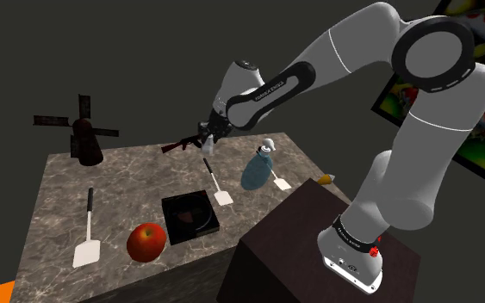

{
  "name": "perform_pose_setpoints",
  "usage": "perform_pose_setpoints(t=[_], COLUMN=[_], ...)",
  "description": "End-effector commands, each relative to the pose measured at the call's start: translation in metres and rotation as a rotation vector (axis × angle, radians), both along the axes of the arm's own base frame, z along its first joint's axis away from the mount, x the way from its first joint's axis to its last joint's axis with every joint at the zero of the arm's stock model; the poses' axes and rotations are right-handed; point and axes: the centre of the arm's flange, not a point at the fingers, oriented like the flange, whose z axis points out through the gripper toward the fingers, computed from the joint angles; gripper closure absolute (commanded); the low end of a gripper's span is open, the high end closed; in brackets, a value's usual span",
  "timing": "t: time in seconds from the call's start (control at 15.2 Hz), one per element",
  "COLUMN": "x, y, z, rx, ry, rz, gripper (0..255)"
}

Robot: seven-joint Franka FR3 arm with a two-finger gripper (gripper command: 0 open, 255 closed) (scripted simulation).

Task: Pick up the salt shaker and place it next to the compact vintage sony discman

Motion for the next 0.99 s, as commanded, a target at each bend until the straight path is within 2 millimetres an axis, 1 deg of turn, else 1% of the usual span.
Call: perform_pose_setpoints(t=[0.0, 0.92], x=[-0.001, -0.001], y=[0.000, 0.000], z=[-0.010, -0.084], rx=[0.000, 0.000], ry=[-0.001, -0.001], rz=[0.000, 0.000], gripper=[255, 255])
